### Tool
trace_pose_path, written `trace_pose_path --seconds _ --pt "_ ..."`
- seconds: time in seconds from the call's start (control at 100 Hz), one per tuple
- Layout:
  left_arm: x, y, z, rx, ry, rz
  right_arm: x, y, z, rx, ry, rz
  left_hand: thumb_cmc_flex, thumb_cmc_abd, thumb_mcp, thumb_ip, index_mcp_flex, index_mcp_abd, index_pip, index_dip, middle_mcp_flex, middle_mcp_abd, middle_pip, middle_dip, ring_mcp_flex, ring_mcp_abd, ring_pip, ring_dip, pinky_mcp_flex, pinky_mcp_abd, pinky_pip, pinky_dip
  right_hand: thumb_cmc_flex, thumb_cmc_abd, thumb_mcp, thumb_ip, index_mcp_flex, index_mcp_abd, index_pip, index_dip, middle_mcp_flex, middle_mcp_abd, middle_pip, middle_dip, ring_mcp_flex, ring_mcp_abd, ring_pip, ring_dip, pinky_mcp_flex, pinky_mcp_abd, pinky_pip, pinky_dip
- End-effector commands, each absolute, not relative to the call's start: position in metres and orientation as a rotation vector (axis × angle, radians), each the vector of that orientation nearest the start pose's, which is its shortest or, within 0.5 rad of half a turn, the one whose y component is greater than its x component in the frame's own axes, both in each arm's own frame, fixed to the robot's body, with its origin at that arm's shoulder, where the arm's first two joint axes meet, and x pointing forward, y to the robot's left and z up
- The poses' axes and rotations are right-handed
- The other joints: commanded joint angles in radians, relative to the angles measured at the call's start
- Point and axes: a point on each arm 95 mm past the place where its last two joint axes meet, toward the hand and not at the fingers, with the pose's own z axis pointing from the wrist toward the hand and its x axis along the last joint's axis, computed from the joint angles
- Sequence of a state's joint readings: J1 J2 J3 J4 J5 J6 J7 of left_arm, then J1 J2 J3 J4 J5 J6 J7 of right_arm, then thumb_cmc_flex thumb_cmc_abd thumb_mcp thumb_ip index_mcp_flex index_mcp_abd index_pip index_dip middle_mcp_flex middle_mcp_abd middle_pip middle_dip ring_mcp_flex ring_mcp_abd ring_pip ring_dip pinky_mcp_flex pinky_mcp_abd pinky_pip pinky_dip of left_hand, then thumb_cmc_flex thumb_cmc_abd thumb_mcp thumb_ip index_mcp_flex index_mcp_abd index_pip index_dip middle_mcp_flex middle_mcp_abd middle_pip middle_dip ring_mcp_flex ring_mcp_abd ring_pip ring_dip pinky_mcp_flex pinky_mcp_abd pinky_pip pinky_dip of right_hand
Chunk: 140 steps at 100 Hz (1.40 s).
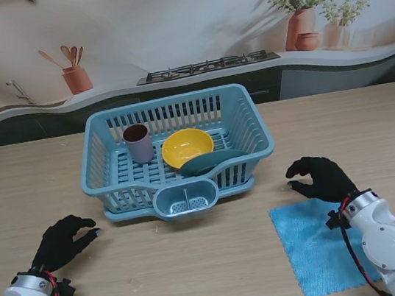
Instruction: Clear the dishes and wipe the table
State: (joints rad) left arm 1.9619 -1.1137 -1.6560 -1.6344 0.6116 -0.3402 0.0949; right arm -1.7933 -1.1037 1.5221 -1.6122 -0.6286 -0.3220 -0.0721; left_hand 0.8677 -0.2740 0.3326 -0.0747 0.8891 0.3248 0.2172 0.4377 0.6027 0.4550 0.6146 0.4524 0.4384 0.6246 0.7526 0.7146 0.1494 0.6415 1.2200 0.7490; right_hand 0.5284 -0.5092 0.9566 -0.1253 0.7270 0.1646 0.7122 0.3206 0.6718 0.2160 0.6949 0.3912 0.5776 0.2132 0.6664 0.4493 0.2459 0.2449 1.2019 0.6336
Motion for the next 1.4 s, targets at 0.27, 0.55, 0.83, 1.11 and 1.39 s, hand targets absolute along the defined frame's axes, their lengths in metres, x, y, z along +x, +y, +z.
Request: trace_pose_path --seconds 0.27,0.55,0.83,1.11,1.39 --pt "0.301 0.124 -0.360 -1.649 1.143 -1.735 0.345 -0.097 -0.328 1.451 1.276 1.799 -0.025 0.007 0.016 0.020 -0.010 0.009 0.001 -0.002 -0.003 -0.009 0.007 -0.015 0.000 -0.001 0.014 0.008 -0.005 -0.018 -0.002 -0.020 0.010 -0.008 0.025 0.009 -0.009 -0.007 0.006 -0.005 0.002 -0.014 -0.004 -0.007 -0.006 -0.017 0.003 0.006 -0.036 -0.030 -0.050 -0.014" --pt "0.298 0.121 -0.362 -1.678 1.150 -1.766 0.337 -0.112 -0.322 1.382 1.359 1.766 -0.045 0.018 -0.009 0.015 -0.013 0.010 -0.001 -0.001 -0.003 -0.009 0.001 -0.018 -0.003 0.003 0.005 0.006 -0.005 -0.018 -0.001 -0.022 -0.019 -0.052 0.061 0.037 -0.038 -0.012 -0.021 0.038 -0.030 -0.027 -0.015 -0.010 -0.049 -0.033 -0.030 -0.009 -0.082 -0.052 -0.107 -0.046" --pt "0.298 0.117 -0.364 -1.697 1.151 -1.816 0.326 -0.124 -0.324 1.334 1.479 1.689 -0.041 0.029 -0.064 0.016 -0.014 -0.004 -0.002 -0.003 0.009 -0.017 -0.013 -0.026 0.001 -0.002 -0.005 -0.001 -0.005 -0.018 -0.001 -0.024 -0.061 -0.134 0.090 0.030 -0.105 -0.038 -0.029 0.067 -0.085 -0.053 -0.034 -0.014 -0.134 -0.060 -0.086 -0.033 -0.189 -0.087 -0.214 -0.076" --pt "0.296 0.115 -0.358 -1.694 1.181 -1.847 0.316 -0.133 -0.330 1.284 1.644 1.578 -0.006 0.042 -0.133 0.028 -0.020 -0.010 -0.006 -0.007 0.010 -0.029 -0.028 -0.033 -0.002 -0.011 -0.025 -0.012 -0.010 -0.018 -0.022 -0.039 -0.082 -0.158 0.048 0.027 -0.170 -0.095 -0.054 0.065 -0.157 -0.069 -0.089 -0.029 -0.215 -0.080 -0.179 -0.064 -0.267 -0.079 -0.327 -0.067" --pt "0.293 0.114 -0.357 -1.686 1.181 -1.850 0.308 -0.132 -0.343 1.308 1.760 1.482 -0.005 0.043 -0.137 0.029 -0.018 -0.013 -0.003 -0.005 0.015 -0.034 -0.028 -0.034 0.002 -0.012 -0.025 -0.012 -0.012 -0.017 -0.029 -0.045 -0.095 -0.171 -0.023 0.027 -0.202 -0.144 -0.138 0.031 -0.220 -0.090 -0.194 -0.049 -0.283 -0.079 -0.323 -0.112 -0.300 -0.068 -0.454 -0.033"
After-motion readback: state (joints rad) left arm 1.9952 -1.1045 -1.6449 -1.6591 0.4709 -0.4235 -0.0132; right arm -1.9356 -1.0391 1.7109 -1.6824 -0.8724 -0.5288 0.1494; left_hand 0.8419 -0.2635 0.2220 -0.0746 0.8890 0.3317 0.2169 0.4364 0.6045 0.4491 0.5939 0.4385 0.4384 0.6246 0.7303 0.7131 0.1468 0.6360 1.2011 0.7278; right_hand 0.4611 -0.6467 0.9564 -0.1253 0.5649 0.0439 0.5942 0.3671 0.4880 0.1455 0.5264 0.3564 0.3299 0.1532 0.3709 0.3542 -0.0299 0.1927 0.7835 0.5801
